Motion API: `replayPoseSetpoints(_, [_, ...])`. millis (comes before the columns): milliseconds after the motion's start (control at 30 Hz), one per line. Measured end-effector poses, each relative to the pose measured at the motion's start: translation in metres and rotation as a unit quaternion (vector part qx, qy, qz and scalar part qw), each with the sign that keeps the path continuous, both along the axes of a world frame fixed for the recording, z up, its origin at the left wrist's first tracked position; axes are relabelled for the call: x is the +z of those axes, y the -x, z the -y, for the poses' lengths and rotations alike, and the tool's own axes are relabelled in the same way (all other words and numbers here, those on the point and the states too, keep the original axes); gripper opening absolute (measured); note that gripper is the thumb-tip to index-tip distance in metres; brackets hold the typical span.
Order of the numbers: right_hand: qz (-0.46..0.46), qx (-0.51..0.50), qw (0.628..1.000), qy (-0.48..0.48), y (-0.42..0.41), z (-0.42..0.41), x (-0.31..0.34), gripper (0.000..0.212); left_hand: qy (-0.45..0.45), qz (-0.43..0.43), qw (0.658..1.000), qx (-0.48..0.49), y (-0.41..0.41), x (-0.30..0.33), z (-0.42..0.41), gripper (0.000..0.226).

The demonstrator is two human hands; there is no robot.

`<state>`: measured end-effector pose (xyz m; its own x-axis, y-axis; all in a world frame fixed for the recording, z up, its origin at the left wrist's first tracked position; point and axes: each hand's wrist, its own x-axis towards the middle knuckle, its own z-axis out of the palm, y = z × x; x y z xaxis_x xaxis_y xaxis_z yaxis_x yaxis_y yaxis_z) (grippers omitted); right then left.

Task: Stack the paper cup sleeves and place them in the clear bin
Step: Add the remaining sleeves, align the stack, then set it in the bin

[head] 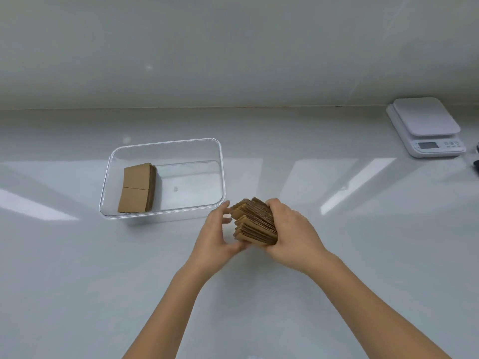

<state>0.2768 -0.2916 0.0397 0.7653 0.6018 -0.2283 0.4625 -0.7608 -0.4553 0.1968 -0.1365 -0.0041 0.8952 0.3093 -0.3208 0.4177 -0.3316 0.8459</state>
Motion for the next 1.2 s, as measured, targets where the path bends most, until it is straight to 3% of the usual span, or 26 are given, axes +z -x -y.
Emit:
replayPoseSetpoints(133, [0.083,0.160,0.979,0.099,0.011,-0.008,0.008,0.054,-0.049,0.035,0.996,-0.063,0.026,0.003,-0.004,0.108])
replayPoseSetpoints(233, [0.126,0.210,0.960,0.140,0.022,-0.016,0.006,0.054,-0.018,0.067,0.996,-0.055,0.043,0.004,0.002,0.105])
replayPoseSetpoints(367, [0.129,0.227,0.953,0.153,0.031,-0.022,-0.009,0.055,-0.058,0.113,0.989,-0.077,0.047,-0.002,0.006,0.094])
replayPoseSetpoints(567, [0.052,0.192,0.975,0.095,0.026,-0.013,-0.018,0.074,-0.059,0.101,0.990,-0.075,0.036,-0.016,0.016,0.092])
replayPoseSetpoints(733, [0.018,0.176,0.983,0.052,0.022,-0.008,-0.022,0.073,-0.039,0.090,0.995,-0.031,0.031,-0.021,0.021,0.079])
replayPoseSetpoints(867, [-0.082,0.048,0.993,-0.064,0.016,0.022,-0.021,0.111,-0.063,0.095,0.992,-0.048,0.028,-0.022,0.018,0.071])
replayPoseSetpoints(933, [-0.136,-0.017,0.988,-0.073,0.012,0.038,-0.027,0.120,-0.062,0.099,0.992,-0.051,0.027,-0.023,0.018,0.069])
replayPoseSetpoints(1033, [-0.182,-0.067,0.976,-0.097,0.013,0.044,-0.041,0.111,-0.056,0.099,0.992,-0.048,0.027,-0.024,0.019,0.071])
replayPoseSetpoints(1133, [-0.140,-0.094,0.978,-0.126,0.021,0.036,-0.054,0.095,-0.030,0.087,0.995,-0.029,0.026,-0.022,0.022,0.090])
replayPoseSetpoints(1200, [-0.144,-0.095,0.975,-0.137,0.024,0.033,-0.056,0.098,-0.014,0.086,0.996,-0.015,0.027,-0.023,0.023,0.100])
